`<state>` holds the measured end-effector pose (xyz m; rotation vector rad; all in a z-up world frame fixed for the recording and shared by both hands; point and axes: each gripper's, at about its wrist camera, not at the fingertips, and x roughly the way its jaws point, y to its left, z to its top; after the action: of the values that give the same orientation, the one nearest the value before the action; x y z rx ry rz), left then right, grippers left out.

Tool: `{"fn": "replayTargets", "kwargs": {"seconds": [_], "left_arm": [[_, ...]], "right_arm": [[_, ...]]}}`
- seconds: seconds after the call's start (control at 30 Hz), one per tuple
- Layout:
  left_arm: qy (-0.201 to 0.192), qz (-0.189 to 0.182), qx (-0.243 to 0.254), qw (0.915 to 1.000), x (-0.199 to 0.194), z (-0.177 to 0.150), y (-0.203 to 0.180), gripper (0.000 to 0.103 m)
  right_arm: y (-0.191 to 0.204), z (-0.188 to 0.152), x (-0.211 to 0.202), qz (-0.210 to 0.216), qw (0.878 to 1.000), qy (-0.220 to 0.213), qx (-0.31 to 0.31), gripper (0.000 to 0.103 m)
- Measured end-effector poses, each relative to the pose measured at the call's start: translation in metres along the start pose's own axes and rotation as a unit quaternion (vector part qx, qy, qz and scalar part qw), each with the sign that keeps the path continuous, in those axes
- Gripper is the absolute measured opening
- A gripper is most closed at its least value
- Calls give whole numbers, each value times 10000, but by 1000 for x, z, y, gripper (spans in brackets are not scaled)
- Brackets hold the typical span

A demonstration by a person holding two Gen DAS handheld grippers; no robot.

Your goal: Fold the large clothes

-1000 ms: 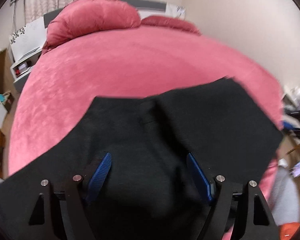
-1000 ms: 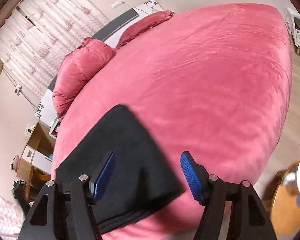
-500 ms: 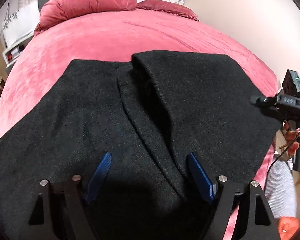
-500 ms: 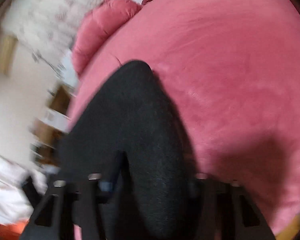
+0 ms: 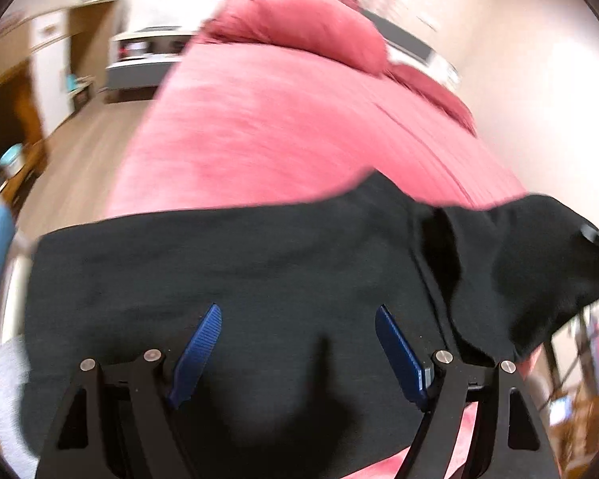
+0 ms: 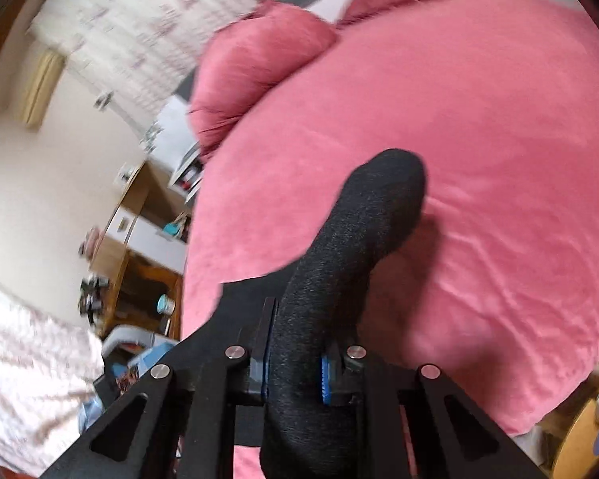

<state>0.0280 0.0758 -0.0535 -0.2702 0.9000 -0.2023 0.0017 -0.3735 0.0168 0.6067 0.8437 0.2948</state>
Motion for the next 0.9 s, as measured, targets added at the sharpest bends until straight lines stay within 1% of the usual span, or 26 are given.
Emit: {"fn": "replayTargets", "kwargs": {"seconds": [0.1, 0.13, 0.17, 0.23, 0.27, 0.3, 0.37, 0.43, 0.47, 0.5, 0.53, 0.57, 0.63, 0.67, 0.7, 0.73, 0.8, 0.83, 0.87, 0.9], "left_arm": [[-281, 168, -407, 9986, -22, 1, 39, 81], [-389, 253, -541, 9975, -32, 1, 55, 81], [-460, 312, -621, 9965, -34, 6, 66, 82], [-565, 474, -815, 9939, -52, -1, 92, 83], [-589, 571, -941, 9922, -55, -1, 105, 83], [-626, 650, -1066, 9902, -60, -2, 119, 83], [-715, 761, -1345, 9854, -68, -5, 145, 83], [-781, 842, -1643, 9797, -74, -10, 168, 83], [-820, 877, -1820, 9759, -77, -13, 180, 83], [-843, 892, -1981, 9725, -80, -17, 191, 83], [-846, 904, -2183, 9680, -83, -21, 204, 83], [-839, 924, -2321, 9646, -75, -23, 210, 83], [-829, 975, -2642, 9559, -74, -31, 224, 83], [-737, 976, -2857, 9505, -71, -34, 232, 83], [-692, 927, -2960, 9482, -71, -34, 234, 83], [-682, 843, -3042, 9464, -69, -36, 235, 83], [-719, 740, -3025, 9475, -70, -34, 229, 83], [-740, 568, -2899, 9525, -69, -31, 220, 83], [-752, 399, -2759, 9574, -70, -27, 212, 83], [-741, 197, -2510, 9649, -69, -22, 197, 83]], "right_arm": [[60, -6, -3, 77, 9987, 12, -509, 17], [85, -9, -1, 108, 9971, 22, -748, 17], [106, -13, 0, 132, 9951, 24, -976, 17], [145, -22, 6, 176, 9902, 50, -1385, 17], [173, -34, 10, 230, 9854, 92, -1687, 17], [192, -44, 15, 258, 9813, 130, -1905, 17], [235, -70, 31, 260, 9692, 201, -2439, 17], [280, -102, 58, 252, 9516, 320, -3045, 17], [303, -129, 79, 190, 9388, 427, -3414, 17], [312, -146, 90, 121, 9319, 479, -3593, 18], [323, -165, 109, 56, 9238, 552, -3788, 22], [333, -185, 132, 47, 9157, 654, -3965, 28], [344, -232, 185, 117, 8955, 1264, -4266, 35], [344, -246, 197, 142, 8892, 1454, -4336, 35], [342, -262, 210, 157, 8832, 1722, -4360, 35], [338, -270, 213, 243, 8836, 1877, -4282, 35], [316, -266, 197, 548, 8952, 1853, -4016, 36], [303, -256, 185, 651, 9064, 1709, -3807, 39], [288, -245, 173, 628, 9182, 1526, -3602, 39], [277, -235, 165, 537, 9294, 1356, -3390, 39]]}}
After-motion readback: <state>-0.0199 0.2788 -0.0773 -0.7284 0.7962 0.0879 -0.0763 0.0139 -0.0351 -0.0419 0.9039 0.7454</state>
